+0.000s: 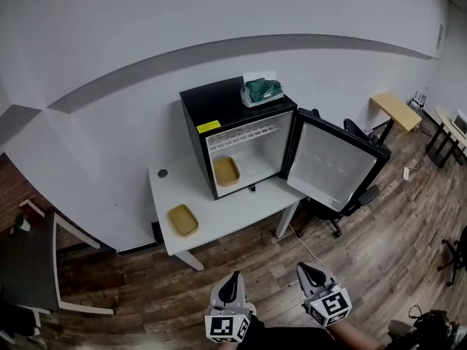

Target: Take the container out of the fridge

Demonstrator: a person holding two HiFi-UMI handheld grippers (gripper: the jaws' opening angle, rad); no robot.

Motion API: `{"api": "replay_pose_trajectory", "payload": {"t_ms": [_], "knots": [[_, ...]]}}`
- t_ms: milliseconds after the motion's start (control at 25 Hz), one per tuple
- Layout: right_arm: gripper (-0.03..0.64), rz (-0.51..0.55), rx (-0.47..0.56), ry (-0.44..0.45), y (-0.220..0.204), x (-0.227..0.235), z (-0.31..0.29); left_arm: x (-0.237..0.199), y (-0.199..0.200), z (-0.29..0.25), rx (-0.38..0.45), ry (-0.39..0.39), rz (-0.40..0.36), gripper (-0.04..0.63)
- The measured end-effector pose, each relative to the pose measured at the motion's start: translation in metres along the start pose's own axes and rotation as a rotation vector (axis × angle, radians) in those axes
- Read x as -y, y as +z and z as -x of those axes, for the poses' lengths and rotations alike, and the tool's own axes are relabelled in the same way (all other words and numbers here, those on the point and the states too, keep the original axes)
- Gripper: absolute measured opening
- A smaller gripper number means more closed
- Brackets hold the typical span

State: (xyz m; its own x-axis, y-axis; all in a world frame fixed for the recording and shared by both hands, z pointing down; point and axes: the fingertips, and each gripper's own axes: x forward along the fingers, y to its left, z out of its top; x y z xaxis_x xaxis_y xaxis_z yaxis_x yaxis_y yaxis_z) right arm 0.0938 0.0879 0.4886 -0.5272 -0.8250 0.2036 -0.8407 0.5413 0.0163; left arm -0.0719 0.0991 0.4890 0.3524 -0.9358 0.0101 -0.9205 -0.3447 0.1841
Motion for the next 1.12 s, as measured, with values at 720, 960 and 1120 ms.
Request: {"api": "replay_pose_trajectory", "payload": {"t_ms": [720, 960, 1120], "knots": [[0.000, -0.040, -0.012, -0.086, 0.014, 0.026, -0.105, -0.085, 0.016, -0.075, -0.025, -0.028, -0.024, 0.014], [0.000, -0.037, -0.021, -0.079, 0.012, 0.027, -0.117, -0.090, 0.008, -0.081, -0.039, -0.033, -0.010, 0.014], [0.000, -0.043, -0.021, -0.083, 0.009, 0.031, -0.115, -0.086, 0.005, -0.080, -0.042, -0.037, -0.011, 0.014]]}}
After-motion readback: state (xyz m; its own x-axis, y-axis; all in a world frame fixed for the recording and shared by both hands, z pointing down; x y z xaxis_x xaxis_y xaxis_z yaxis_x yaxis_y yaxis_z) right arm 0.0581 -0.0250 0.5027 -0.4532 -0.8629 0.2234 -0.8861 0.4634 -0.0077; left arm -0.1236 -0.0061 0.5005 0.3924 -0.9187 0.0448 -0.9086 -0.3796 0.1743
